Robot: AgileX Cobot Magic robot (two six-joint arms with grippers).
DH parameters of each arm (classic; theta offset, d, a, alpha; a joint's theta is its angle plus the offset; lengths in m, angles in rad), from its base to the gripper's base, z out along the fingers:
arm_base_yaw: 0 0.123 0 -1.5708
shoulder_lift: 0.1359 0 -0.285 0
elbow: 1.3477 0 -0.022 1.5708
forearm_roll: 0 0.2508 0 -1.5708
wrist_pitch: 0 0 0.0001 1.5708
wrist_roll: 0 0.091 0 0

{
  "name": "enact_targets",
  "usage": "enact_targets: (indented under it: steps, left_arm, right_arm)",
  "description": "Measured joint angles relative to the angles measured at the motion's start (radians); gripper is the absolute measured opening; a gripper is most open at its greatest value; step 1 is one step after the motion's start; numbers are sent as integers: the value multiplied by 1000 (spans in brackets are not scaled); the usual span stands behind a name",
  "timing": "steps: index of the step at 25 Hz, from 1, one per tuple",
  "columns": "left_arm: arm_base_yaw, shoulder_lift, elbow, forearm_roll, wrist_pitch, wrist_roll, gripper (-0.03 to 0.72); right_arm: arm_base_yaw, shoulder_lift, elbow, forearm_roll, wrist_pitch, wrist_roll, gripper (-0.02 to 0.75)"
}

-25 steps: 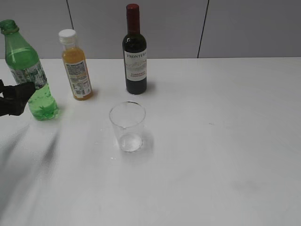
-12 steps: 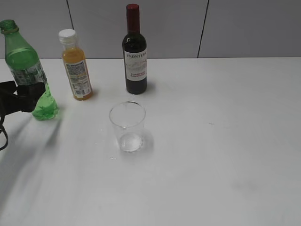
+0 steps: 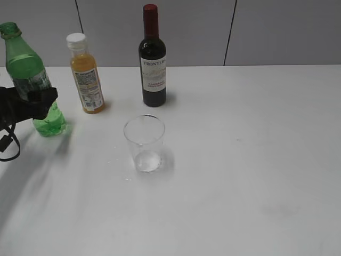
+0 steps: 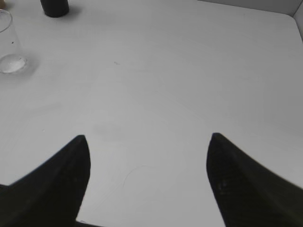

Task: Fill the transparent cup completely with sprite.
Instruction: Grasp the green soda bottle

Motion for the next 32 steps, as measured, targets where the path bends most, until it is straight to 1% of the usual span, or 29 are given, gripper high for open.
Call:
enact_targets:
  steps: [13, 16, 19, 21, 22, 28, 32]
  left_arm:
    - [0, 100, -99, 6, -48, 0, 657]
    - [0, 121, -100, 7, -69, 0, 617]
    - [0, 127, -100, 6, -85, 0, 526]
    - [0, 130, -100, -2, -93, 0, 480]
    - [0, 131, -100, -6, -95, 0, 470]
    - [0, 129, -99, -13, -98, 0, 470]
    - [0, 90, -64, -17, -91, 0, 470]
  right_arm:
    - [0, 0, 0, 0, 0, 0, 581]
    - [0, 0, 0, 0, 0, 0, 581]
    - [0, 0, 0, 0, 0, 0, 581]
    - [0, 0, 0, 0, 0, 0, 581]
    - [0, 0, 0, 0, 0, 0, 581]
    - [0, 0, 0, 0, 0, 1, 582]
    - [0, 0, 0, 0, 0, 1, 582]
